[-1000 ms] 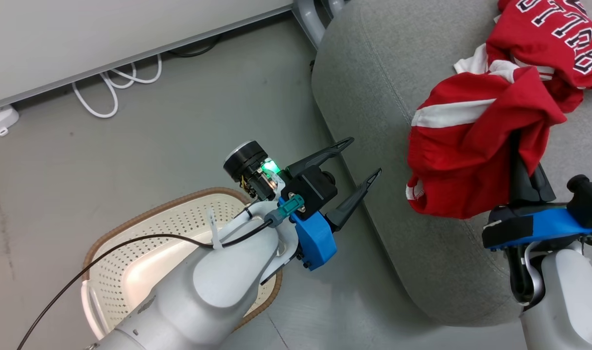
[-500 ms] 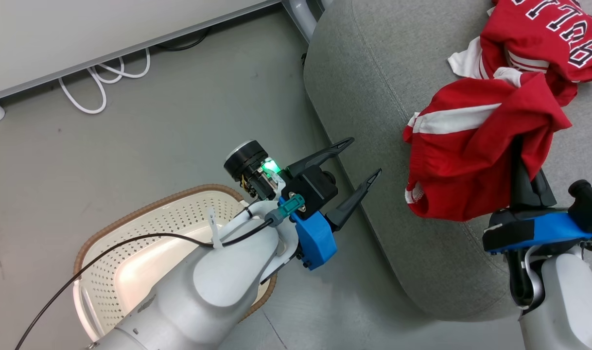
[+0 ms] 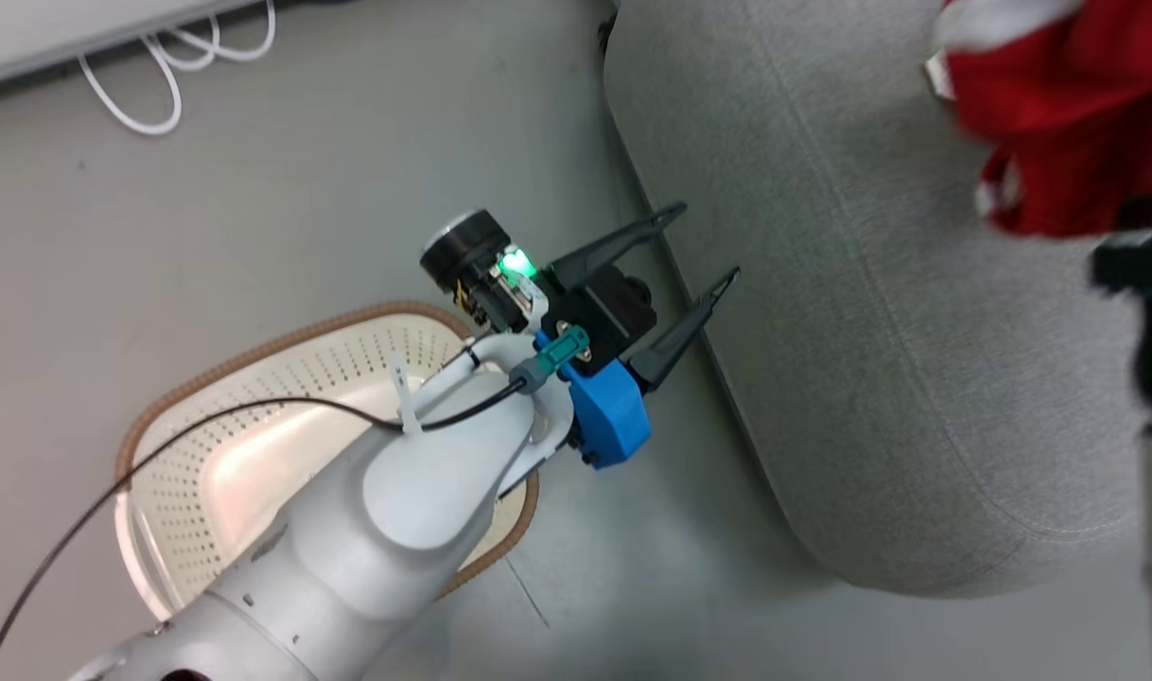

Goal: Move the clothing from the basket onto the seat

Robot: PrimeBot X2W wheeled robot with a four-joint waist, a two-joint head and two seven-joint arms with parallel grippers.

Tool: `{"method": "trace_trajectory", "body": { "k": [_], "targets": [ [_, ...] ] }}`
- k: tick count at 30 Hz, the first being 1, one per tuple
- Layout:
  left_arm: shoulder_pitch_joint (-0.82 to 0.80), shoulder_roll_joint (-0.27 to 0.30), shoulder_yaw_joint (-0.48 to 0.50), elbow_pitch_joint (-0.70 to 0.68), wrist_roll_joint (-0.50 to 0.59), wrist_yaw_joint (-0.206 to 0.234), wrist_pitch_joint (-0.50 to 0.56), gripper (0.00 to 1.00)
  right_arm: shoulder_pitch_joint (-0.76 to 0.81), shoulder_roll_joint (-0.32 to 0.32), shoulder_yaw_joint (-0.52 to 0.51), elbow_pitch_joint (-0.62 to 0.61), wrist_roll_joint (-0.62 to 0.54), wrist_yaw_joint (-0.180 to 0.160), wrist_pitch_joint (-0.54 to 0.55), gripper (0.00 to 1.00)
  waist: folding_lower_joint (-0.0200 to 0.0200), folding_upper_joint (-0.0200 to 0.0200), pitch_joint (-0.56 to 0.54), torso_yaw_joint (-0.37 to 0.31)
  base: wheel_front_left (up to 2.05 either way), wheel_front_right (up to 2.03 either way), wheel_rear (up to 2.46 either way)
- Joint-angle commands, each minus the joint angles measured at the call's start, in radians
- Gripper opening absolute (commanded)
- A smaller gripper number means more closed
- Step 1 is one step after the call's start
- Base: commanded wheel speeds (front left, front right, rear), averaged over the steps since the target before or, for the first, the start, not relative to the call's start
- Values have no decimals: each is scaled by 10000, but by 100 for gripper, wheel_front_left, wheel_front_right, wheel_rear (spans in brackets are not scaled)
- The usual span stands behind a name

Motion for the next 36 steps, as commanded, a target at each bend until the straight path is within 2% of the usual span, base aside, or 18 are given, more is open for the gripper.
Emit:
{"method": "trace_trajectory", "body": {
  "k": [1,7,14,19,25,36],
  "targets": [
    [-140,106,51,21,33,27,-47,100,-282,-114,-99,-85,33,-3,-16,0,-1,-1,388,81,0,0,0],
    [-845,189,-102,77,290,-37,27,100,-1868,-1391,-1347,-380,309,-3,-14,0,-1,-1,1585,299,0,0,0],
    [-1619,320,-203,-139,527,12,232,100,-3147,-2781,-2844,290,751,-3,-12,0,-1,-1,2920,409,0,0,0],
    [-1972,533,-379,-416,732,-36,419,100,-3400,-3267,-3463,1072,831,-3,-12,0,-1,-1,3632,355,0,0,0],
    [-2154,643,-521,-682,795,-21,527,100,-3125,-3275,-3780,2303,530,-3,-14,0,-1,-1,4036,404,0,0,0],
    [-2100,816,-607,-925,700,56,634,100,-2860,-2501,-3513,3864,-24,-3,-11,0,-1,-1,4072,401,0,0,0]
  ]
}}
